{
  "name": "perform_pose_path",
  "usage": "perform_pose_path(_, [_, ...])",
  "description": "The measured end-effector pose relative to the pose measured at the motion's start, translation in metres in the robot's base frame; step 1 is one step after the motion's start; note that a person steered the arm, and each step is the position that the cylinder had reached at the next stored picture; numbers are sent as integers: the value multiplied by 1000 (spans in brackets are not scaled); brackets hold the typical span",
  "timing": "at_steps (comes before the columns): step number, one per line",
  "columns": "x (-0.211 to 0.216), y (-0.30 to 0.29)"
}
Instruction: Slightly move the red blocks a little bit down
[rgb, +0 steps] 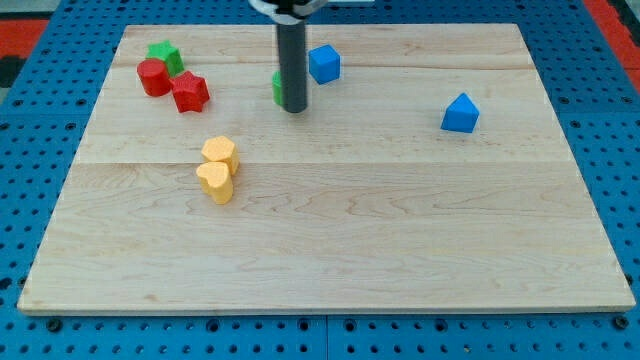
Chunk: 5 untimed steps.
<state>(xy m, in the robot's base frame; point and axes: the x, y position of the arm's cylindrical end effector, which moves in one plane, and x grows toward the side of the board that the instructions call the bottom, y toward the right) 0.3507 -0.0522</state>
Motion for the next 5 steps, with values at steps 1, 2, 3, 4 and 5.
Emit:
perform_pose_path(1, [0,-42])
perform_pose_path(2, [1,-57])
perform_pose_path(3, [1,-100])
perform_pose_path(4, [1,-152])
perform_pose_path(5, [1,-173])
